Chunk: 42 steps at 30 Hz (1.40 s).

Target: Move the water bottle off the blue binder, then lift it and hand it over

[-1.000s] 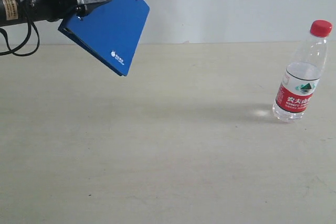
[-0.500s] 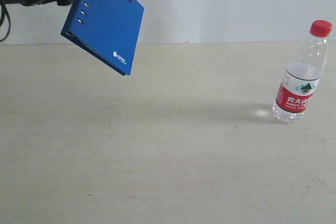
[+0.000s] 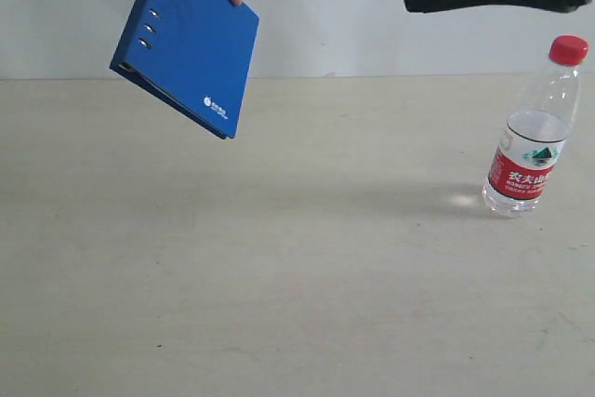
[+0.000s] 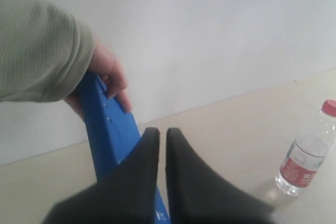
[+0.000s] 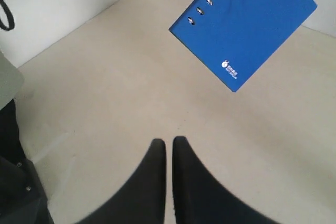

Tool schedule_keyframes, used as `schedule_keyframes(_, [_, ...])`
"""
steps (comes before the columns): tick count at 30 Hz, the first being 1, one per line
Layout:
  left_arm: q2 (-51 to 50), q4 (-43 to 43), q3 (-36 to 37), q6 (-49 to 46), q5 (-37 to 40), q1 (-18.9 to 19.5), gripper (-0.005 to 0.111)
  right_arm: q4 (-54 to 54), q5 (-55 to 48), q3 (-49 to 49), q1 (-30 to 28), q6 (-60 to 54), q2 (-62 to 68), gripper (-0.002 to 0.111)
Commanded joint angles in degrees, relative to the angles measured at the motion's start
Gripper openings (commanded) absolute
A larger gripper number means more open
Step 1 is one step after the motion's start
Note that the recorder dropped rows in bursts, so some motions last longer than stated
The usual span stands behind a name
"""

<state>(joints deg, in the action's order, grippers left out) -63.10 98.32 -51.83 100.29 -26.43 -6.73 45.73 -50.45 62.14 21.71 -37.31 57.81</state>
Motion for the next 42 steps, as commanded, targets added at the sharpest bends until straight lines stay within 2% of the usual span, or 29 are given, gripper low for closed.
schedule_keyframes(1, [8.65,-8.37,8.26,-6.80,3.96,-0.19,0.004,-0.07,5.83,-4.75,0.13,-1.73,-6.97,0.000])
schedule_keyframes(4, [15.09,-15.60,13.82,-14.18,3.26,-0.19,0.004,-0.07,11.73,-9.29,0.13,-2.79,-14.39,0.000])
schedule_keyframes(8, [23.62,-21.89,19.44,-19.43,0.79,-0.19,0.004,-0.18,19.01,-16.41,0.13,-3.18,-25.59,0.000])
schedule_keyframes(15, [37.35,-22.81,27.67,-20.02,-1.56,-0.19,0.004,-0.18,27.53,-28.36,0.13,-3.70,-41.83,0.000])
schedule_keyframes(21, [46.41,-22.70,33.59,-12.73,-6.17,-0.19,0.004,-0.08,30.78,-36.02,0.13,-2.09,-49.28,0.000])
schedule_keyframes(25, [50.13,-22.59,35.20,-12.48,-11.15,-0.19,0.004,0.06,28.26,-37.41,0.13,-0.46,-50.31,0.000])
schedule_keyframes(29, [50.72,-22.46,35.20,-12.48,-14.27,-0.19,0.004,0.94,27.55,-37.41,0.13,-0.46,-50.31,0.000])
schedule_keyframes(36, [50.72,-22.51,35.20,-11.89,-14.14,-0.19,0.004,0.94,27.54,-37.41,0.13,-0.36,-50.31,0.000])
schedule_keyframes(37, [50.72,-24.37,35.20,-6.97,-13.77,-0.19,0.004,0.94,27.54,-37.41,0.13,-0.36,-50.31,0.000])
schedule_keyframes(39, [50.72,-27.28,35.67,8.78,-12.23,-0.19,0.004,0.94,27.54,-37.41,0.13,-0.36,-50.31,0.000])
schedule_keyframes(40, [50.72,-30.75,36.29,10.46,-11.05,-0.19,0.004,0.94,27.54,-37.41,0.13,-0.24,-50.31,0.000])
schedule_keyframes(42, [51.16,-38.51,37.58,7.86,-8.69,-0.19,0.004,0.94,27.54,-37.41,0.13,-0.24,-50.31,0.000])
